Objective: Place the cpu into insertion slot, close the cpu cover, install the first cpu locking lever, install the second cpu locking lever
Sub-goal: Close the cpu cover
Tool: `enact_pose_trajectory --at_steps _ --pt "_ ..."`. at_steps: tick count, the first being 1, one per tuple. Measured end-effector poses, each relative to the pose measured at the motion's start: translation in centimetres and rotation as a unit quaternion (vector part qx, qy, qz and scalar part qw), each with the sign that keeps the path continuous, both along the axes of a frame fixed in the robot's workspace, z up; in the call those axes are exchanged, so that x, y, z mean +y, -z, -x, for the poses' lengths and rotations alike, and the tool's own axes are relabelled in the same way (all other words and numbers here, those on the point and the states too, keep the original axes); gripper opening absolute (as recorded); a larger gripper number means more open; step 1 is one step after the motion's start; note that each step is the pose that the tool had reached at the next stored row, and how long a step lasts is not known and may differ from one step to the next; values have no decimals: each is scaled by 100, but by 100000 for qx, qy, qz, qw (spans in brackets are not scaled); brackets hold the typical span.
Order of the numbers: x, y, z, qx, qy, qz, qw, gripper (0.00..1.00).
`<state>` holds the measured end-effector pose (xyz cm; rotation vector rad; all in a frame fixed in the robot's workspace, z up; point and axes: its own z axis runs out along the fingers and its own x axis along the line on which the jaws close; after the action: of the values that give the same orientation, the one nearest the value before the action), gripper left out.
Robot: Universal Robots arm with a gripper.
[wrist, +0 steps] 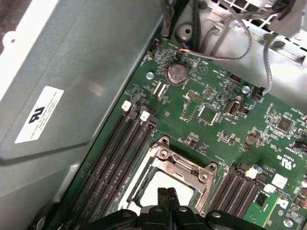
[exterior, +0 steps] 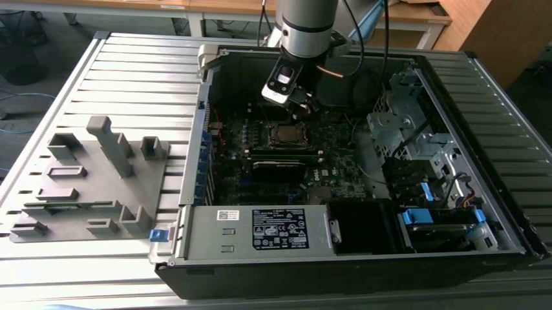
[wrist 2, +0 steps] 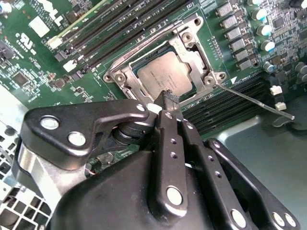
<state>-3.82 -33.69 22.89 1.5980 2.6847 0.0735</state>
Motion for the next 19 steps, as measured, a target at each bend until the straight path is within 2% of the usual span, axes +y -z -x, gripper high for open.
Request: enact_pose_trajectory --at_steps 5,19 --pt "0 0 0 2 -1322 1 99991 11" --pt "0 0 0 -1 -1419 0 99990 11"
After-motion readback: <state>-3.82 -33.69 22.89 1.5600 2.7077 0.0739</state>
